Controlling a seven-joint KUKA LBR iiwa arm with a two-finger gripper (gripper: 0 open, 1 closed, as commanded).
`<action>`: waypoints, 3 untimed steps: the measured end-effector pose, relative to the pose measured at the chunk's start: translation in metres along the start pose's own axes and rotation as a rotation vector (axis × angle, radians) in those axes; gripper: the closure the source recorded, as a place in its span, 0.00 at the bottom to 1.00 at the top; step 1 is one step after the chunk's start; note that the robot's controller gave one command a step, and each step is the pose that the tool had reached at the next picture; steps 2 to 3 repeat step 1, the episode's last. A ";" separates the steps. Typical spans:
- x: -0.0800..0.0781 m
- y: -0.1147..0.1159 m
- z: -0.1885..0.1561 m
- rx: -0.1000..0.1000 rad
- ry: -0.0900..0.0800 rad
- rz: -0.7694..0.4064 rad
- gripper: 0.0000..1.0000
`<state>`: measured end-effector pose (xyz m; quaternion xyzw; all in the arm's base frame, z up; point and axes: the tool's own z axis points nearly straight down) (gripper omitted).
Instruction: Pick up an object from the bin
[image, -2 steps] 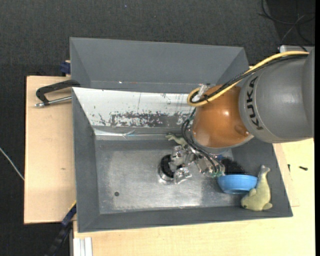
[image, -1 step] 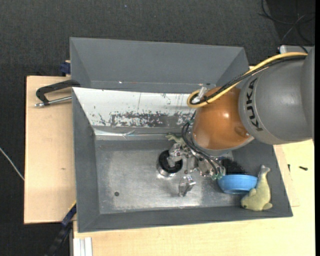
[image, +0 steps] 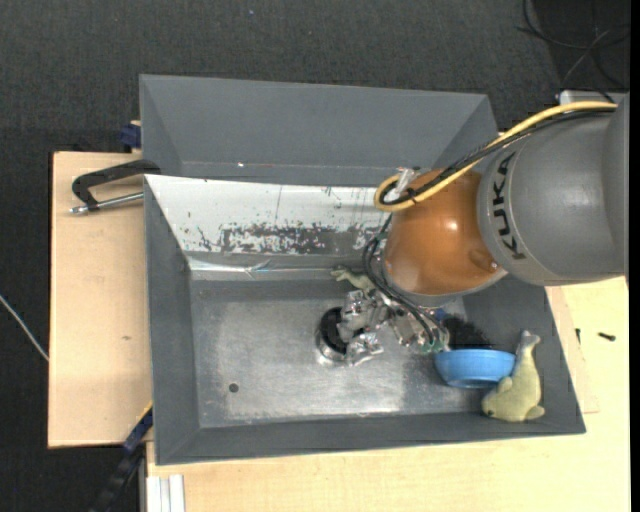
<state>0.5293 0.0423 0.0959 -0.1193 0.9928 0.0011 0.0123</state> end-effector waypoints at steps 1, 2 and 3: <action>0.020 -0.002 -0.177 -0.001 0.011 -0.268 1.00; 0.020 -0.002 -0.177 -0.001 0.011 -0.268 1.00; 0.020 -0.002 -0.177 -0.001 0.011 -0.268 1.00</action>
Offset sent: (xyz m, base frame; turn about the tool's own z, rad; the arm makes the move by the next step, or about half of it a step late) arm -0.0250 -0.0087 0.1718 -0.2683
